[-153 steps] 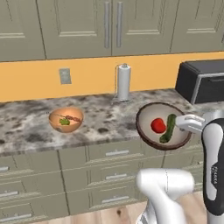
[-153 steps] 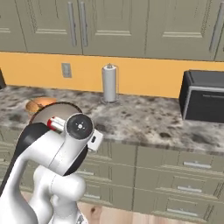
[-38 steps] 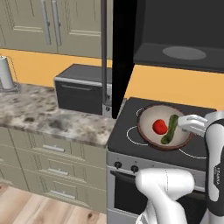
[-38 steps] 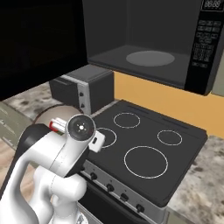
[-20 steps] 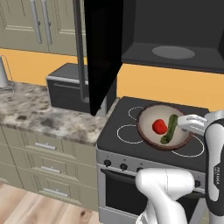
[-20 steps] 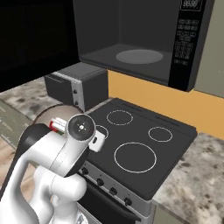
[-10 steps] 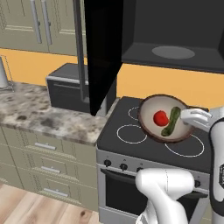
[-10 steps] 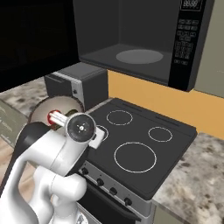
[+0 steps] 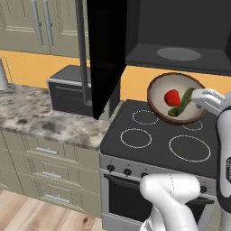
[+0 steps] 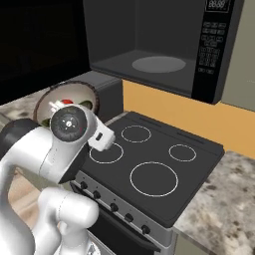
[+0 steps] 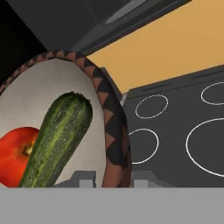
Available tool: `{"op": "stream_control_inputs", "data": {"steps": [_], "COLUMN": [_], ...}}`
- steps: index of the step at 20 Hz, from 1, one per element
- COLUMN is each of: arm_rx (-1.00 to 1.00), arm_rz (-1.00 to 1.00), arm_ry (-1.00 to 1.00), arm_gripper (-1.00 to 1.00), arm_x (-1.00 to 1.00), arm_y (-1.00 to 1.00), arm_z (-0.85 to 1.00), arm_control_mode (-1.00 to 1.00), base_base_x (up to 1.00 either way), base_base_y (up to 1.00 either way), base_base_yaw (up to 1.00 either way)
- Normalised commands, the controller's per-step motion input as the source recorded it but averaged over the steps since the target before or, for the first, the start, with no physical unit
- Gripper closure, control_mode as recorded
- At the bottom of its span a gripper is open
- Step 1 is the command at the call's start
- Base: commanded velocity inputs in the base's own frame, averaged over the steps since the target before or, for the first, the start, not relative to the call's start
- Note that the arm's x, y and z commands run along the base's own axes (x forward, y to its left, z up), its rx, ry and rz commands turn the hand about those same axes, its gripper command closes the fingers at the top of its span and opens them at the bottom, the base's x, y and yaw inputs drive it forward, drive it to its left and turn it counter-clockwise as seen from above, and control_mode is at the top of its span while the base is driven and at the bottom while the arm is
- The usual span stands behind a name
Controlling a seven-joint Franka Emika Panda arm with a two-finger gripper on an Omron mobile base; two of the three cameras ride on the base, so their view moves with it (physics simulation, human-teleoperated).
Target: Place the bowl containing the squash and tomato in the microwave. Close the microwave door and press the start button to microwave the meal.
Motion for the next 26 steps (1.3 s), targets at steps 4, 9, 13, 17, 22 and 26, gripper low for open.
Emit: {"op": "stream_control_inputs", "data": {"steps": [4,9,13,17,22,26], "arm_rx": [0.05,0.08,0.07,0.08,0.16,0.16], "arm_rz": [-0.15,-0.19,-0.35,-0.39,-0.32,-0.22], "arm_ry": [0.10,0.09,0.09,0.02,0.00,0.00], "arm_gripper": [1.00,1.00,1.00,1.00,1.00,1.00], "arm_x": [0.04,0.02,0.02,0.15,0.45,0.68], "arm_y": [-0.20,0.00,0.00,0.00,-0.19,-0.30], "arm_z": [0.41,0.32,0.41,0.34,0.27,0.16], "arm_control_mode": [-1.00,-1.00,-1.00,-1.00,-1.00,-1.00], "base_base_x": [0.00,0.00,0.00,0.00,0.00,0.00], "base_base_y": [0.00,0.00,0.00,0.00,0.00,0.00], "base_base_yaw": [0.00,0.00,0.00,0.00,0.00,0.00]}}
